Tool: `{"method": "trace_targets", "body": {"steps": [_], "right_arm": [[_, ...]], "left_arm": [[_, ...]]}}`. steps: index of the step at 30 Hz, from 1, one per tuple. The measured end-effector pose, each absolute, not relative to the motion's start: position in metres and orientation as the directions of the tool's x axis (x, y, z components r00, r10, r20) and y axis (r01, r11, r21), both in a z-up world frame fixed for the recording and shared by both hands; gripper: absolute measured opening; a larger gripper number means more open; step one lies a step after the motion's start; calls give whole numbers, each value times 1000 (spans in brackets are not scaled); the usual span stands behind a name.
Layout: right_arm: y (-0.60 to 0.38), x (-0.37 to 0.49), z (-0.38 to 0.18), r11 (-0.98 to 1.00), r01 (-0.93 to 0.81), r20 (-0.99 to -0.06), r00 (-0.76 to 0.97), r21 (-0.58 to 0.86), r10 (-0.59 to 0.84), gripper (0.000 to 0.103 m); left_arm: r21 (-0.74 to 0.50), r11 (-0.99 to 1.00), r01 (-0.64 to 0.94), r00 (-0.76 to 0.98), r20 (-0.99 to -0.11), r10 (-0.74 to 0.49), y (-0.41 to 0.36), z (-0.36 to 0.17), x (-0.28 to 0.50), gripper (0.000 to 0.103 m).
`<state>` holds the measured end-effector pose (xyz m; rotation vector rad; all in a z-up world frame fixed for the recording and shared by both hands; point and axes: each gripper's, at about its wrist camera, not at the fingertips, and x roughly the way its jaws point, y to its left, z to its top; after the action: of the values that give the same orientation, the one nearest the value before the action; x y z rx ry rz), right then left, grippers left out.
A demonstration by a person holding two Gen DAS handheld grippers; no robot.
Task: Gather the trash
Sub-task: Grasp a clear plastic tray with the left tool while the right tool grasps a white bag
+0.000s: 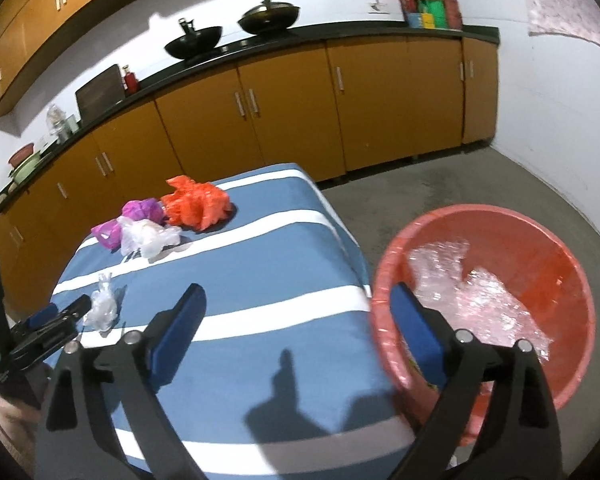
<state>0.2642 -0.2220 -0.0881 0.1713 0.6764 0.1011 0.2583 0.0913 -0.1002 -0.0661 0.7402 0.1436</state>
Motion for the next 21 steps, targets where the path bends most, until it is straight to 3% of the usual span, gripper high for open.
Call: {"method": "trace_targets", "body": {"steps": [5, 13, 18, 21], "right_arm": [[-218, 271, -93, 982, -45, -629, 762, 182, 151, 92], [-210, 278, -103, 983, -46, -651, 743, 179, 153, 92], [-197, 283, -106, 982, -71, -655, 736, 176, 171, 92], [-188, 287, -106, 976, -105, -652, 730, 190, 205, 92]], "left_arm": [[16, 989, -150, 689, -715, 116, 89, -112, 272, 91], [-16, 989, -145, 653, -753, 83, 95, -121, 286, 67], [-67, 988, -137, 639, -768, 37, 104, -124, 288, 43], [-91, 987, -136, 647, -762, 19, 114, -121, 284, 39]]}}
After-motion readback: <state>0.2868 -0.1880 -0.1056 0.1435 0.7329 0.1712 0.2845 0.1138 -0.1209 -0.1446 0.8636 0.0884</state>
